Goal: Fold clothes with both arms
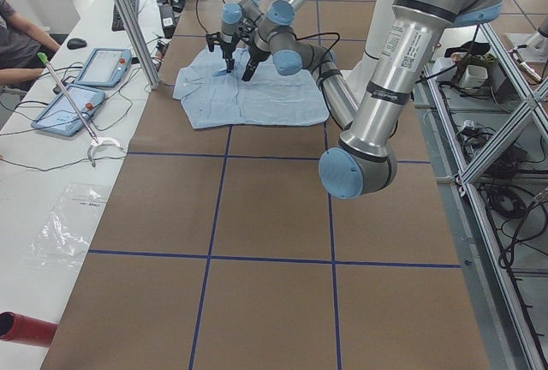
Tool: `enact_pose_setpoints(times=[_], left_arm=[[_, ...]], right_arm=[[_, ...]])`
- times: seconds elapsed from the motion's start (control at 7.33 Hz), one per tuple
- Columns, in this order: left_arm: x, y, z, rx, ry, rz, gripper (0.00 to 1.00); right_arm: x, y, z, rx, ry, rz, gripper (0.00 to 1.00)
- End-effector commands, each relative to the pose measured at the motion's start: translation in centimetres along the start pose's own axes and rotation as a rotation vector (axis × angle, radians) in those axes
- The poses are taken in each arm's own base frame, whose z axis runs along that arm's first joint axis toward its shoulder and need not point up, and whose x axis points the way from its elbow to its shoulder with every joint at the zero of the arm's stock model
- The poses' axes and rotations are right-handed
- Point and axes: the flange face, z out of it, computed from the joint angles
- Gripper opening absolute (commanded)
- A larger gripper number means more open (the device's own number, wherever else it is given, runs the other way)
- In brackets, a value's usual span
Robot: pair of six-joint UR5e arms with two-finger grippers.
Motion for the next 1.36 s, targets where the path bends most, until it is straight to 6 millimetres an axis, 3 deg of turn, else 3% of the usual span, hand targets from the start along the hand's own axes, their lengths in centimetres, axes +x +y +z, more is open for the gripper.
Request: enact_pose_setpoints(times=[0.0,0.27,0.41,0.68,0.95,1.09,1.23], left_arm=[[-0.1,-0.1,0.5,-0.004,-0.004,-0.001,1.0],[0.1,-0.2,0.7,-0.004,-0.003,-0.001,1.0],[0.0,-0.2,0.8,-0.006,-0.003,-0.001,1.0],[-0.3,-0.1,0.6,-0.011,-0.01,-0.01,1.0],[-0.7,0.7,0.6,-0.06,0.009,-0.039,1.0],[-1.8,1.8,-0.2,-0.071,0.003,-0.065,1.0],[-3.1,3.3,-0.3,-0.109,-0.004,-0.098,1.0]], right_arm=[[2.0,-0.7,-0.3,0.007,0.011,-0.008,1.0],[8.5,-1.2,0.6,0.0,0.056,-0.028,1.0],[11.2,-1.5,-0.5,0.008,0.045,-0.058,1.0],[14.6,4.3,-3.0,-0.002,-0.091,-0.049,1.0],[18.3,13.8,-6.8,0.001,-0.188,0.042,1.0],[19.0,17.9,-9.2,-0.04,-0.271,0.131,1.0],[19.9,21.8,-9.9,-0.07,-0.281,0.192,1.0]])
